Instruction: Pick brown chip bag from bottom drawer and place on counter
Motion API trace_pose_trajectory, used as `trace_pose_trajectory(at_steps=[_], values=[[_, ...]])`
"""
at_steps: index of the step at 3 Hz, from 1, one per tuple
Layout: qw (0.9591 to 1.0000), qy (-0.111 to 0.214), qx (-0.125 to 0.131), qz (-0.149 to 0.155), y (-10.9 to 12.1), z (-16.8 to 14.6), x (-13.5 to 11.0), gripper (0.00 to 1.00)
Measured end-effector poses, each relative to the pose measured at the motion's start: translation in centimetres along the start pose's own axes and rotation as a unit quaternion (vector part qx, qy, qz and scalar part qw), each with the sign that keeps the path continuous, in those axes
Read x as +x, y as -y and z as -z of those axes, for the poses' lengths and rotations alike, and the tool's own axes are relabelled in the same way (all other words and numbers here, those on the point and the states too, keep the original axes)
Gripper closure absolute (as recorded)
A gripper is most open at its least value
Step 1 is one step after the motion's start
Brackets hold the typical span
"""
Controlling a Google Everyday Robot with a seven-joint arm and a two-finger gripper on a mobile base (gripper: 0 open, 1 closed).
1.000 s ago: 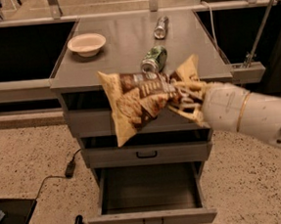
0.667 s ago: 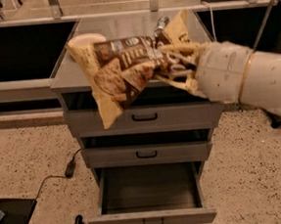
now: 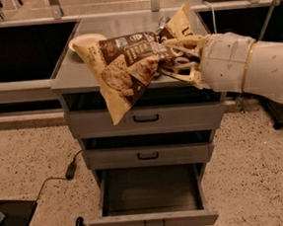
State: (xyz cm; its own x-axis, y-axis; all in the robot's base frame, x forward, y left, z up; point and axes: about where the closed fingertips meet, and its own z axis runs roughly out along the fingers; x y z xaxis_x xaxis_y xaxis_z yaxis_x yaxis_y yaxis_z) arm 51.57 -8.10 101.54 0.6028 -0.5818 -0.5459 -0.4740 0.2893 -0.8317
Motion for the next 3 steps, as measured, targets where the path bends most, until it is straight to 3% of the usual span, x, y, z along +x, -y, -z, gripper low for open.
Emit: trace_pose_trajectory(at_steps=[1,2,3], values=[[0.9991,-0.028,-0.013,0.029,3.0,-0.6,4.0,1.0],[0.9949,-0.062,-0.042,0.068,6.3,-1.9,8.5,1.0],[0.9921,-0.061,-0.067,0.087,9.2,-4.8,10.3,1.0]])
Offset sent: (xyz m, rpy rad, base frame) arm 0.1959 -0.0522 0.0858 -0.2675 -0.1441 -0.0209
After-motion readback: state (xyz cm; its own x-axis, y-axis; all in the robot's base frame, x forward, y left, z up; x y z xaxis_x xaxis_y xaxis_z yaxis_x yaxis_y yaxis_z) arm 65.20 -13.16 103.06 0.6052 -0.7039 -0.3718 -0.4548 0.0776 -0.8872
